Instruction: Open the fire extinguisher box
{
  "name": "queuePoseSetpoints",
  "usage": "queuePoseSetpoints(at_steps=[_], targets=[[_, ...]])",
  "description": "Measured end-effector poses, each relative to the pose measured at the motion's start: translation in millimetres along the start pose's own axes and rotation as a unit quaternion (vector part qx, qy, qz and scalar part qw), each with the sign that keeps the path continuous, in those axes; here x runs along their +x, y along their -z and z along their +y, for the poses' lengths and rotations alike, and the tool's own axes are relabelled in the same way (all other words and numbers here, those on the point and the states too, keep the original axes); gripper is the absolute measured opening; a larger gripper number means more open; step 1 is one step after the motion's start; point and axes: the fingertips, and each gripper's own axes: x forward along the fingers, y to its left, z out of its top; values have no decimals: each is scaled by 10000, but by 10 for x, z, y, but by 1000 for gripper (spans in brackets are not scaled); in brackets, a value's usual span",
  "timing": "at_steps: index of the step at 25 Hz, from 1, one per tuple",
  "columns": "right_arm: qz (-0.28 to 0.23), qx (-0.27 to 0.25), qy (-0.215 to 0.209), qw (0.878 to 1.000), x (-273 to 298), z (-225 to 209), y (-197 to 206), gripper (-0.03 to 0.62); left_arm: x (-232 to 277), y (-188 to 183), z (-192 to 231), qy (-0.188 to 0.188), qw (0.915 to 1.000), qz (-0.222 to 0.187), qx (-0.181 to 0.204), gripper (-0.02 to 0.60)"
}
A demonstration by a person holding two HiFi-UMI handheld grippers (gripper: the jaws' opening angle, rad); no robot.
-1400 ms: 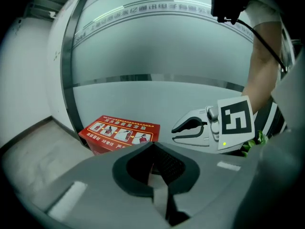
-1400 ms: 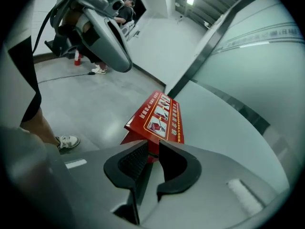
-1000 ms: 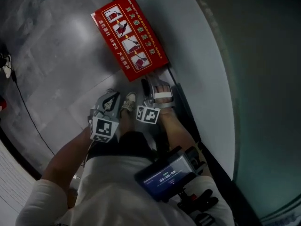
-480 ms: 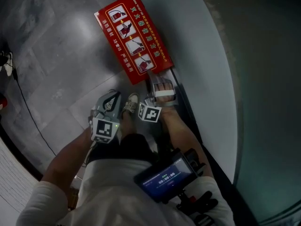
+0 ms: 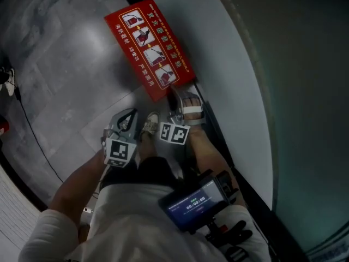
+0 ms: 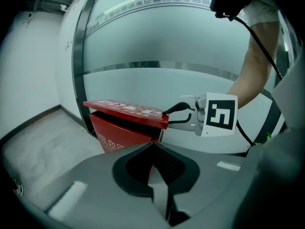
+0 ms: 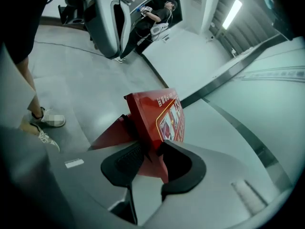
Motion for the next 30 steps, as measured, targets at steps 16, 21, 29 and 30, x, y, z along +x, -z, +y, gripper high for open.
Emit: queuePoseSetpoints(at_steps=[16, 21, 29, 30], targets=[[84, 2556, 333, 9662, -361, -1077, 204, 86, -108, -761, -153, 187, 9990, -283, 303, 2], [-5, 3229, 198, 9462, -376, -1115, 232, 84, -109, -799, -152, 214, 9984, -376, 361, 2], [-85, 4633, 87, 8861, -374, -1407, 459, 89, -118, -946, -108, 165, 9984, -366, 408, 2], [-83, 4782, 74, 8782, -372, -1438, 493, 89, -120, -959, -109, 166, 9983, -371, 412, 2]])
